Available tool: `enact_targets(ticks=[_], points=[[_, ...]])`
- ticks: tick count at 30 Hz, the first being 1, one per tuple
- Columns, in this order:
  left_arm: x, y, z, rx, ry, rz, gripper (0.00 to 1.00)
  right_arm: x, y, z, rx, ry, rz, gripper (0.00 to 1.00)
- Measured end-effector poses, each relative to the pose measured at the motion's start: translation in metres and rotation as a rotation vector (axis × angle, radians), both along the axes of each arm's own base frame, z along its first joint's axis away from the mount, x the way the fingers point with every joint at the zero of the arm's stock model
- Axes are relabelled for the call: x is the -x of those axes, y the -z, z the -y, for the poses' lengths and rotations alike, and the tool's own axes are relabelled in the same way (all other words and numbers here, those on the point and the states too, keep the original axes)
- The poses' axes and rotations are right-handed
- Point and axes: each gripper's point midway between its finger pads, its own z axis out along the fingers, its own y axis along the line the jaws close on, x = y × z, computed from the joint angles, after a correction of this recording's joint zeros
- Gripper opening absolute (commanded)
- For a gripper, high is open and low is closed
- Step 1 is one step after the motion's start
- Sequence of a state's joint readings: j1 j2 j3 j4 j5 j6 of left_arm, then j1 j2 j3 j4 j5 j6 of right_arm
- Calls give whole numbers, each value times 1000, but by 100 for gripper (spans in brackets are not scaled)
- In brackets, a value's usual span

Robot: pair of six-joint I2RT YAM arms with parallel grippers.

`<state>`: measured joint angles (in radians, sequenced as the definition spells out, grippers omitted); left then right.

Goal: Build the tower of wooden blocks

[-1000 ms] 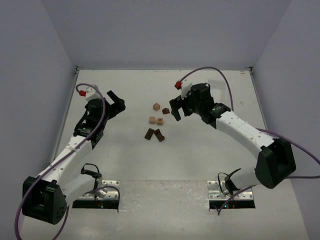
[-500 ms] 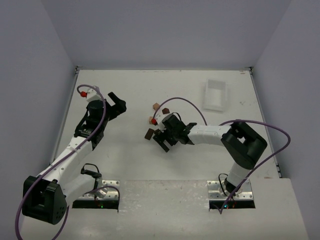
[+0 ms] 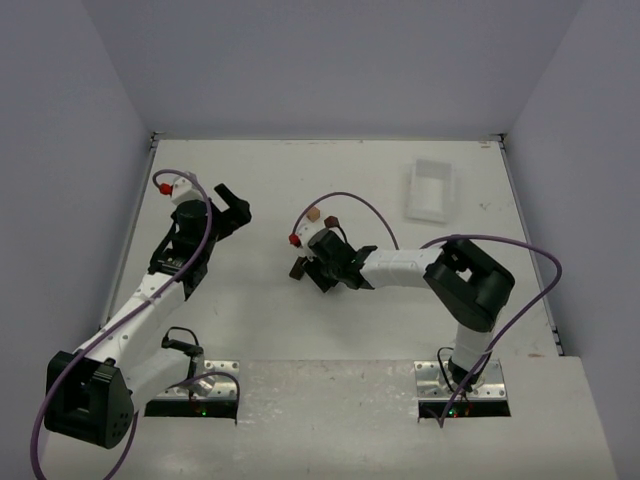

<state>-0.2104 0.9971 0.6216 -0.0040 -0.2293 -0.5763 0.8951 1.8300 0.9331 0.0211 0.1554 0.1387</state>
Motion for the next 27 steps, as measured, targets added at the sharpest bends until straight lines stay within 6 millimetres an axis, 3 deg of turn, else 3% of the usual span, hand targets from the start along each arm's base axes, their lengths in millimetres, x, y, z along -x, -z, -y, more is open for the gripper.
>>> enact_targets(ticks=[5, 11, 14, 17, 20, 23, 27], points=[[-1, 3, -1, -4, -8, -9, 100, 0, 1, -1, 4, 16, 0, 9], [-1, 8, 1, -4, 6, -24, 100, 4, -1, 1, -2, 54, -32, 7], [0, 7, 8, 2, 48, -24, 100, 8, -13, 0, -48, 67, -49, 7], [1, 4, 23, 14, 140, -6, 100, 15, -37, -5, -222, 54, -120, 6], [7, -5, 46, 42, 283, 55, 100, 6, -71, -4, -503, 61, -214, 7], [23, -16, 72, 79, 453, 141, 100, -8, -97, 4, -717, 61, -280, 8], [51, -36, 111, 125, 720, 260, 100, 8, -134, -13, -891, -94, -349, 8]])
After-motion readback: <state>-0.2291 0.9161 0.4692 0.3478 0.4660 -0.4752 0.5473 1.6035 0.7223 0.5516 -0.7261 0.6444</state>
